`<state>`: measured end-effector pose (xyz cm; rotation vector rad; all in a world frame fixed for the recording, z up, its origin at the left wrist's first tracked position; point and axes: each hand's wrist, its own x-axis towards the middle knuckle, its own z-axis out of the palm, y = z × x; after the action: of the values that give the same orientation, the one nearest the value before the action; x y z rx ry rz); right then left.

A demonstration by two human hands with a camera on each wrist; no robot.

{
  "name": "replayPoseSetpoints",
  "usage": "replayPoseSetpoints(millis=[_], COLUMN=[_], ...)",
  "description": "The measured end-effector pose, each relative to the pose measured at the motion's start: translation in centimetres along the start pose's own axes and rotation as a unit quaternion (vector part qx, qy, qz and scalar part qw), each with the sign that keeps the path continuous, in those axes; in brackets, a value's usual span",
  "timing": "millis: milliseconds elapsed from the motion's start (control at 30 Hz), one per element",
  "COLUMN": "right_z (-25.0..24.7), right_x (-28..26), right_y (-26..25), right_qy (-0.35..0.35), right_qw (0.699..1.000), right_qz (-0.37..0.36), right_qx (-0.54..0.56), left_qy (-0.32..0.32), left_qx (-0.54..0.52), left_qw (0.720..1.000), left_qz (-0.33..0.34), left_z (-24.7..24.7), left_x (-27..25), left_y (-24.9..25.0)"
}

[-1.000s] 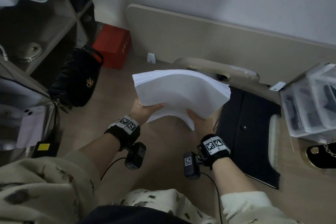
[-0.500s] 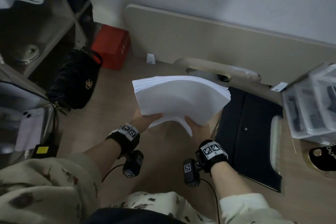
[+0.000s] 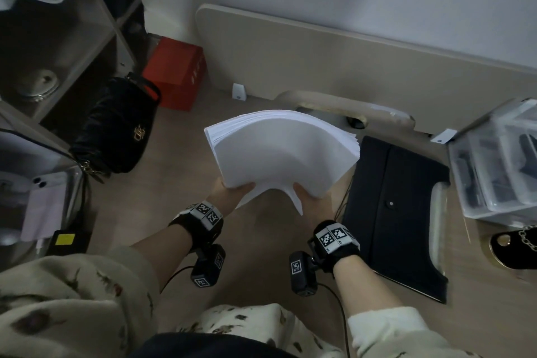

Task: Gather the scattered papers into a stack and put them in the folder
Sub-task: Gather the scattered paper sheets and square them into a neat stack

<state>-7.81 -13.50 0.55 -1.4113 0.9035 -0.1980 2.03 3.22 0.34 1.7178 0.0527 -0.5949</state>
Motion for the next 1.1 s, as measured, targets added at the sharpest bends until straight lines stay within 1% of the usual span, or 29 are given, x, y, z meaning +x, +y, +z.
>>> replayPoseSetpoints(millis=[67,167,233,300,400,567,700,767,900,967,1100], right_z=[0.1,0.0,-0.2,-0.3,-0.3,-0.2,-0.1,-0.1,-0.1,-0.2,-0.7], right_x=[-0.2,-0.4,-0.4,-0.5,-0.7,-0.8,-0.9,-1.0,-1.1,-0.9,0.1], right_y=[0.1,0.1,0.3,0.7,1.0,0.7,0.6,0.4,0.2,0.4,1.4], right_qy=[-0.005,-0.003,-0.002,0.003,-0.011,-0.023,-0.016,-0.016,-0.014,-0.014,-0.061], right_qw=[1.000,0.999,0.999,0.996,0.992,0.988,0.987,0.987,0.987,0.987,0.977], right_qz=[-0.010,0.002,0.018,0.035,0.052,0.070,0.079,0.081,0.082,0.081,0.104], right_qx=[-0.017,-0.038,-0.047,-0.079,-0.113,-0.136,-0.138,-0.138,-0.139,-0.138,-0.176], left_qy=[-0.011,-0.022,-0.028,-0.017,-0.009,-0.027,-0.029,-0.020,-0.011,-0.018,-0.035], left_qx=[0.006,0.023,0.064,0.117,0.142,0.194,0.199,0.188,0.188,0.197,0.211], left_qw=[1.000,0.999,0.997,0.992,0.988,0.978,0.975,0.977,0.978,0.976,0.974], left_qz=[0.002,-0.016,-0.033,-0.044,-0.056,-0.076,-0.091,-0.098,-0.094,-0.095,-0.081], left_z=[-0.2,-0.4,-0.4,-0.5,-0.5,-0.4,0.1,0.1,-0.1,-0.2,-0.4], left_x=[0.2,0.1,0.1,-0.1,-0.2,-0.1,-0.2,-0.2,-0.1,0.1,0.1], left_y=[-0.1,0.2,-0.3,-0.6,-0.5,-0.5,-0.8,-0.9,-0.8,-0.7,-0.5])
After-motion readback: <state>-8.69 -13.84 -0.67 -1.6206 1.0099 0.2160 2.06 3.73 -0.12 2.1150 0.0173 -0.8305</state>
